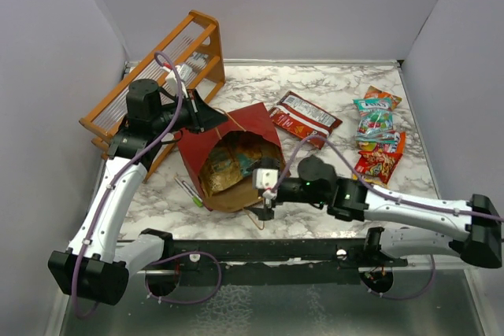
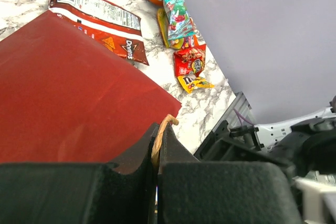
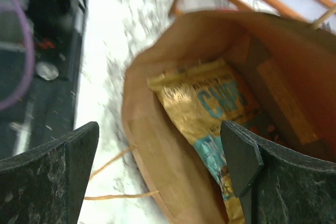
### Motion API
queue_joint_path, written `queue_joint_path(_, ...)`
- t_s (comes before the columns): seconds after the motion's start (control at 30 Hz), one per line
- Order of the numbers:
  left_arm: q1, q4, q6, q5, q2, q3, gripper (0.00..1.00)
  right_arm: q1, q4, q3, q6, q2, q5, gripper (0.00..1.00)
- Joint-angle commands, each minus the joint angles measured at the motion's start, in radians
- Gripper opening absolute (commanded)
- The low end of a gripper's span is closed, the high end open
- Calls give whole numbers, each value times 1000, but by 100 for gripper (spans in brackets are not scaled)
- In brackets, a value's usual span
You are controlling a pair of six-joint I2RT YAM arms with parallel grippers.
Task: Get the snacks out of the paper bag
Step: Take out the snack from the paper bag.
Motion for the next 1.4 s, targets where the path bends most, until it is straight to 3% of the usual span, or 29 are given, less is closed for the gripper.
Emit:
queue_joint_path(0.0, 6, 6, 14, -11, 3, 15, 0, 84, -4, 21, -287, 136, 388, 99)
queue_joint_path(0.27, 7, -9, 26, -27, -10, 2, 0, 102, 163, 24, -615, 344, 636, 100)
queue_joint_path(0.4, 6, -11, 29, -23, -6, 8, 0, 102, 282, -30, -763, 407, 593, 91)
queue_joint_path(0.63, 6, -28, 39, -23, -6, 22, 0, 99, 346, 4, -863, 552, 604, 74)
queue_joint_path(0.97, 6, -39, 48, -25, -19, 19, 0, 99, 540, 36, -999, 689, 614, 67)
queue_joint_path(1.07, 6, -42, 50, -27, -22, 21, 0, 99, 528, 58, -987, 687, 592, 57)
queue_joint_path(1.27, 7, -46, 56, -29, -17, 23, 0, 99, 482, 80, -974, 664, 573, 18)
queue_joint_path(1.37, 6, -43, 58, -30, -17, 22, 0, 99, 443, 86, -969, 631, 561, 9)
